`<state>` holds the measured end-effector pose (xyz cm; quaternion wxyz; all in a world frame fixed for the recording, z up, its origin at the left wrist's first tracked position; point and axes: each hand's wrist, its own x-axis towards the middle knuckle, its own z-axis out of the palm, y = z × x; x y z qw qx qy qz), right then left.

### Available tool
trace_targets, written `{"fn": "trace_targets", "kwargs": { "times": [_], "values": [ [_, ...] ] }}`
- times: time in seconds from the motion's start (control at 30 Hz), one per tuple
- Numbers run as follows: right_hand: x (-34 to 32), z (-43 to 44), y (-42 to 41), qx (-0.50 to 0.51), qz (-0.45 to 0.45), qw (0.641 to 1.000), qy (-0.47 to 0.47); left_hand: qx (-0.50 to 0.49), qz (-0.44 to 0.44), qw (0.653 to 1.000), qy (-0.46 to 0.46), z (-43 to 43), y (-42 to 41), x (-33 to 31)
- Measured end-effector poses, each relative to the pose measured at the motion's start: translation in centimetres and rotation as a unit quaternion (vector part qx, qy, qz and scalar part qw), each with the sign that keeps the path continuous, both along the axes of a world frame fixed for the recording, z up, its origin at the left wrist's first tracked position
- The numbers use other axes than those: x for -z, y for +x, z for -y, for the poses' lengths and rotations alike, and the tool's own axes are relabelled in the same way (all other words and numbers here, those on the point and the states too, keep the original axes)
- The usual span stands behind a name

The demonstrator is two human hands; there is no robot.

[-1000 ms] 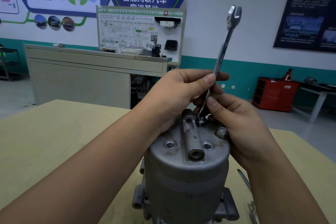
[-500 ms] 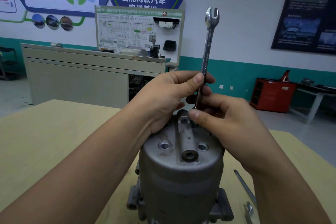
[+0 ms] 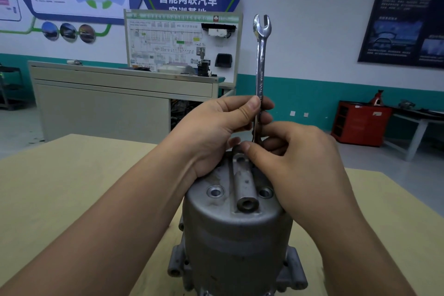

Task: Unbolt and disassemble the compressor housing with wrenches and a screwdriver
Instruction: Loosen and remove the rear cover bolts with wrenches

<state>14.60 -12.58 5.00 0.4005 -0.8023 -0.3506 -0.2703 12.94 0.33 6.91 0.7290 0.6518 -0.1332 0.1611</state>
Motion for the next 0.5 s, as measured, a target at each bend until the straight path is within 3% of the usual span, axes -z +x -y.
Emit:
{"fn": "trace_targets", "kwargs": {
  "times": [0.37, 0.5],
  "values": [
    [0.1, 0.1, 0.1, -0.039, -0.009, 0.999, 0.011, -0.007, -0.001, 1.000, -0.027, -0.5, -0.3, 0.2],
    [-0.1, 0.8, 0.9, -0.109, -0.086, 0.990, 0.033, -0.018, 0.000, 1.000, -0.018, -0.3, -0.3, 0.2]
  ]
}}
